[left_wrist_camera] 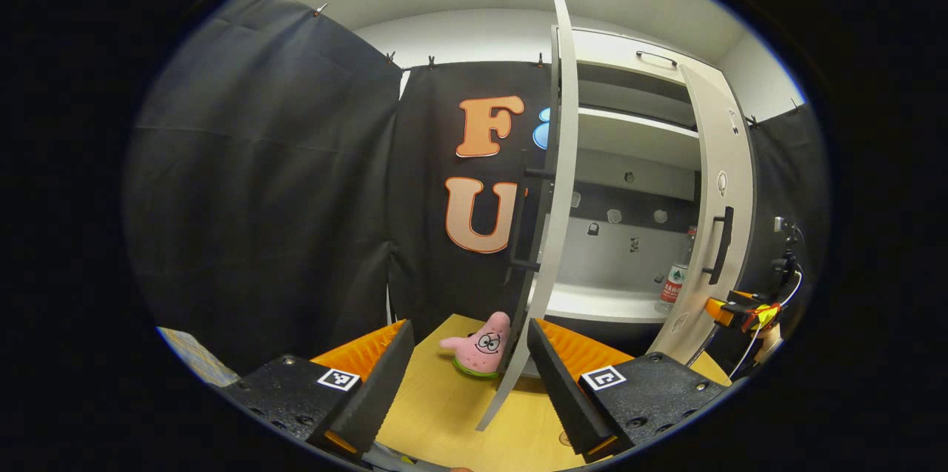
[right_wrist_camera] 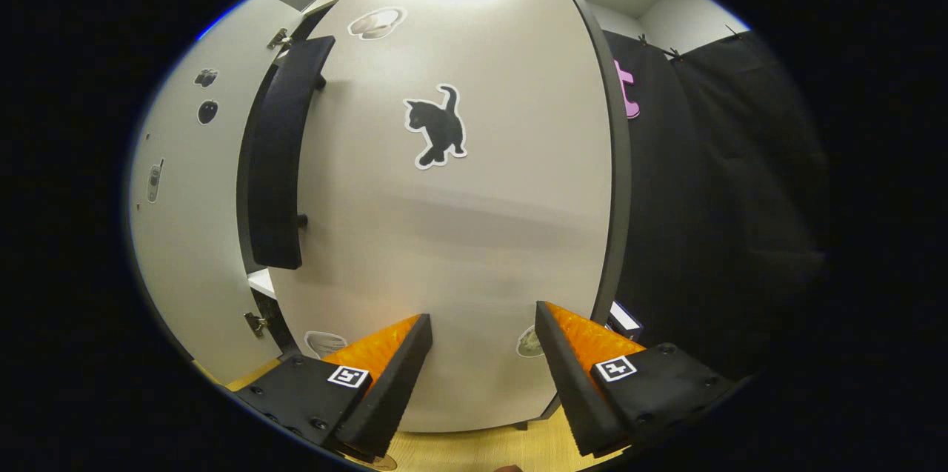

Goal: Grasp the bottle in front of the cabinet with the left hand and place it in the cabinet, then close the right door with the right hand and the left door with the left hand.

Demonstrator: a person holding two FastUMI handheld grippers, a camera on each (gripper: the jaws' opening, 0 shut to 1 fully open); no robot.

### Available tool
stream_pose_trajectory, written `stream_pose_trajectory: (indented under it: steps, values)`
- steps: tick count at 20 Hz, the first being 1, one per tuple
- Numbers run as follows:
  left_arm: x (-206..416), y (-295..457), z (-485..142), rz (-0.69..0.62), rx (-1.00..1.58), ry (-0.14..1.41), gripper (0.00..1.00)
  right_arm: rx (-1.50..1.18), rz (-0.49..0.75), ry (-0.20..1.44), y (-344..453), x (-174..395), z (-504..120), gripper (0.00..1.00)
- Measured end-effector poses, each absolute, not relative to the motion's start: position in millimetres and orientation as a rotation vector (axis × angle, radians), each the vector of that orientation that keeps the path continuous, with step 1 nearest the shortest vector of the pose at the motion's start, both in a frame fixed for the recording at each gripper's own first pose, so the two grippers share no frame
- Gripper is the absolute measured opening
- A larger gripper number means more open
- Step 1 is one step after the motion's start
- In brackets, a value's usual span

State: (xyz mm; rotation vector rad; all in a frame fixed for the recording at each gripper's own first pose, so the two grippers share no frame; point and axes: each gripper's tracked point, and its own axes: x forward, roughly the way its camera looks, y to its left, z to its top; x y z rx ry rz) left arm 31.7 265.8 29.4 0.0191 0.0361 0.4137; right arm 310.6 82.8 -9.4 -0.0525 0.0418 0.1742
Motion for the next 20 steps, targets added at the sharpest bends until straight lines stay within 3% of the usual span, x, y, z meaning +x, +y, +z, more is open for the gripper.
stream_pose_trajectory:
  steps: [9, 20]
  values:
    - [77, 293, 16, 0.408, 0.034, 0.063, 0.94, -0.073, 0.167, 0.055, 82, 308, -8, 0.95]
    - [89, 278, 12, 0.366, 0.053, 0.088, 0.93, -0.054, 0.175, 0.077, 72, 295, 0, 0.96]
